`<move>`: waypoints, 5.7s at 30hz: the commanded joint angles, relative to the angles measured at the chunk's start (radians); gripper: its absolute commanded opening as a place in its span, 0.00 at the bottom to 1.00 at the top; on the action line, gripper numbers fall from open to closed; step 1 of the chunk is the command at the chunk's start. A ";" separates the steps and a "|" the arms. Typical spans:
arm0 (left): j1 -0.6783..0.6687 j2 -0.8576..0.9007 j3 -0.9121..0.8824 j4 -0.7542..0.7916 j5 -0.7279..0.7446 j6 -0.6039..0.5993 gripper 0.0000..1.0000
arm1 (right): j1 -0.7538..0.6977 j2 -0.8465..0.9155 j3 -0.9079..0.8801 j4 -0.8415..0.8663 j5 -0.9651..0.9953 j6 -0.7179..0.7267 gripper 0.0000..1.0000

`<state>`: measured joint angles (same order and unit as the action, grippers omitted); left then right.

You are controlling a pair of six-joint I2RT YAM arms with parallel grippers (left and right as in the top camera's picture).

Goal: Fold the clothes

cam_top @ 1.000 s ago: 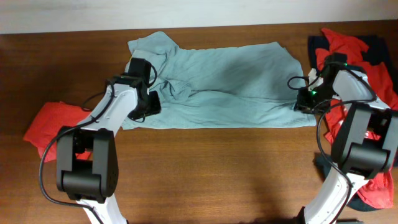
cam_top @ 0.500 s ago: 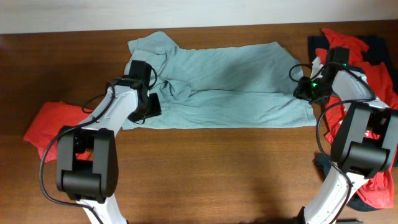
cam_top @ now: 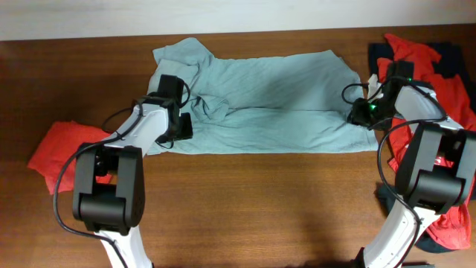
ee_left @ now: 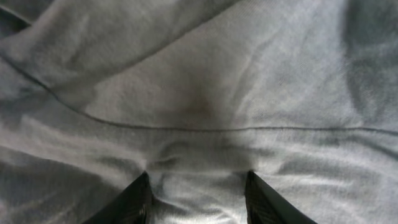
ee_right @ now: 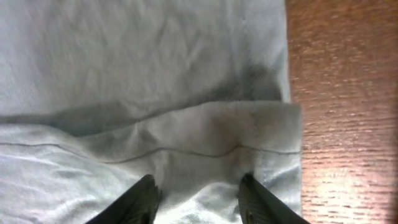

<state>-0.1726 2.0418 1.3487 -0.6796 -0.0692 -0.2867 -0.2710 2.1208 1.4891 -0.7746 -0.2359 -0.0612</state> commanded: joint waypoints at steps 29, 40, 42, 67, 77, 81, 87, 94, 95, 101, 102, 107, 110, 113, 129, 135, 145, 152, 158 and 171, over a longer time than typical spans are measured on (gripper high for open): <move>0.006 0.120 -0.040 -0.572 -0.051 0.023 0.45 | -0.018 0.014 -0.177 -0.389 0.253 0.167 0.50; 0.005 0.104 -0.063 -0.590 -0.051 0.024 0.39 | -0.016 0.004 -0.175 -0.415 0.228 0.167 0.47; 0.005 0.063 -0.063 -0.578 -0.052 0.024 0.37 | -0.016 -0.034 -0.164 -0.414 0.210 0.167 0.47; 0.276 -0.065 0.082 0.417 0.288 0.327 0.84 | -0.015 -0.373 0.071 -0.371 0.036 0.066 0.72; 0.280 0.238 0.196 0.511 0.432 0.367 0.78 | -0.015 -0.373 0.072 -0.371 0.037 0.065 0.72; 0.280 0.251 0.196 0.508 0.432 0.367 0.59 | -0.016 -0.373 0.071 -0.370 0.037 0.065 0.71; 0.280 0.251 0.197 0.465 0.448 0.367 0.23 | -0.015 -0.367 0.071 -0.342 0.037 0.065 0.58; 0.280 0.245 0.197 0.424 0.447 0.366 0.06 | 0.006 -0.288 0.071 -0.151 -0.038 0.018 0.47; 0.280 0.245 0.197 0.423 0.447 0.362 0.06 | 0.017 -0.269 0.071 -0.083 -0.053 0.004 0.50; 0.280 0.245 0.197 0.409 0.447 0.359 0.06 | 0.071 -0.108 0.072 0.283 -0.053 0.009 0.72; 0.280 0.245 0.197 0.408 0.447 0.359 0.06 | 0.076 -0.066 0.072 0.336 -0.051 0.009 0.72; 0.280 0.245 0.197 0.409 0.447 0.359 0.06 | 0.073 0.056 0.072 0.479 -0.041 0.079 0.72; 0.276 0.245 0.197 0.409 0.447 0.359 0.06 | 0.074 0.104 0.072 0.538 -0.042 0.129 0.72; 0.273 0.245 0.197 0.409 0.447 0.359 0.06 | 0.074 0.125 0.072 0.560 -0.040 0.156 0.68; 0.273 0.245 0.197 0.397 0.447 0.359 0.06 | 0.081 0.128 0.071 0.502 0.037 0.258 0.56; 0.273 0.245 0.197 0.393 0.447 0.359 0.06 | 0.121 0.169 0.071 0.502 0.068 0.258 0.55; 0.273 0.245 0.197 0.386 0.447 0.359 0.06 | 0.124 0.194 0.072 0.498 0.068 0.262 0.13; 0.274 0.204 0.197 0.369 0.459 0.359 0.01 | 0.075 0.150 0.142 0.386 0.073 0.262 0.05; 0.283 0.104 0.197 0.368 0.440 0.359 0.01 | 0.009 0.116 0.270 0.223 0.076 0.261 0.05; 0.287 -0.010 0.197 0.303 0.474 0.344 0.01 | -0.003 0.109 0.363 0.015 0.053 0.225 0.09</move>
<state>0.1081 2.0941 1.5501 -0.3511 0.3866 0.0669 -0.2779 2.2658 1.8275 -0.7341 -0.1753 0.1837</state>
